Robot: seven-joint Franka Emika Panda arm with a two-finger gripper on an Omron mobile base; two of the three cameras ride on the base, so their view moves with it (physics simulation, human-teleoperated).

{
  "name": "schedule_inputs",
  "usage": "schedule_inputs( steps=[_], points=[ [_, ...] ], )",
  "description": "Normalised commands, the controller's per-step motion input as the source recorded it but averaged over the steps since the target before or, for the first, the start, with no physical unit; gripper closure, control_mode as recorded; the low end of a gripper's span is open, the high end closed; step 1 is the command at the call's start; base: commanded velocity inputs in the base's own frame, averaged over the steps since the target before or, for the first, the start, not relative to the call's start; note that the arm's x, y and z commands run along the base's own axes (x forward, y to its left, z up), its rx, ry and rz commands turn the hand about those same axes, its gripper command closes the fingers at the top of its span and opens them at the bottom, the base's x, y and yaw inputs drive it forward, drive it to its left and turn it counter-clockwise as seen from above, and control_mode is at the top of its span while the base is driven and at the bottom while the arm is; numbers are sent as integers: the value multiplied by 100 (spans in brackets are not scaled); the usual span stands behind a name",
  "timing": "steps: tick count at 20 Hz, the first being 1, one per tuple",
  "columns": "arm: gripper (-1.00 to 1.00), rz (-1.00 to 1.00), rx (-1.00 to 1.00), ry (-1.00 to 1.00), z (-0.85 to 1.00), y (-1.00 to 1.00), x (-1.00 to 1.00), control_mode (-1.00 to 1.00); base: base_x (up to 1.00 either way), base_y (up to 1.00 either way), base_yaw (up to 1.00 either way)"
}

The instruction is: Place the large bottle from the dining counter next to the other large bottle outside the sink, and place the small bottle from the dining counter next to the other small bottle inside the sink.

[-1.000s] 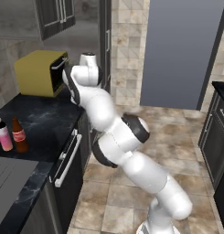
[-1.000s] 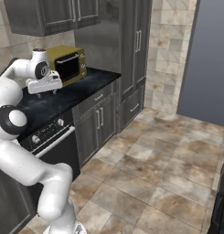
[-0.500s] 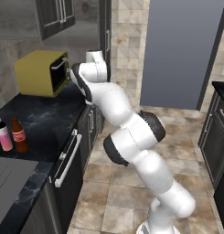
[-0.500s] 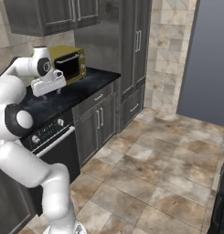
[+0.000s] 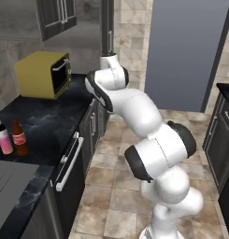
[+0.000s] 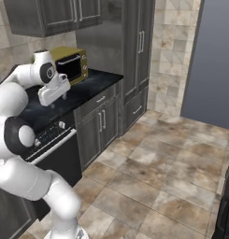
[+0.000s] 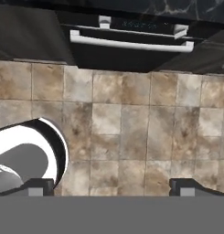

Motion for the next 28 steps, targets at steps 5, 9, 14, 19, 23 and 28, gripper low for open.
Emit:
schedule_inputs(
  steps=[5, 9, 14, 19, 23, 28],
  points=[
    [-100, 22, 1, -24, 0, -52, -72, -100, 0, 0, 0],
    [-100, 2, 2, -21, 7, -43, -50, -100, 0, 0, 0],
    [-100, -24, -3, -6, -2, -23, -10, -100, 0, 0, 0],
    [-100, -56, -8, 0, -13, -4, 1, -100, 0, 0, 0],
    [-100, -61, -4, 0, 0, -14, 18, -100, 0, 0, 0],
    [-100, -61, 0, 0, 0, -35, 31, -100, 0, 0, 0]
  ],
)
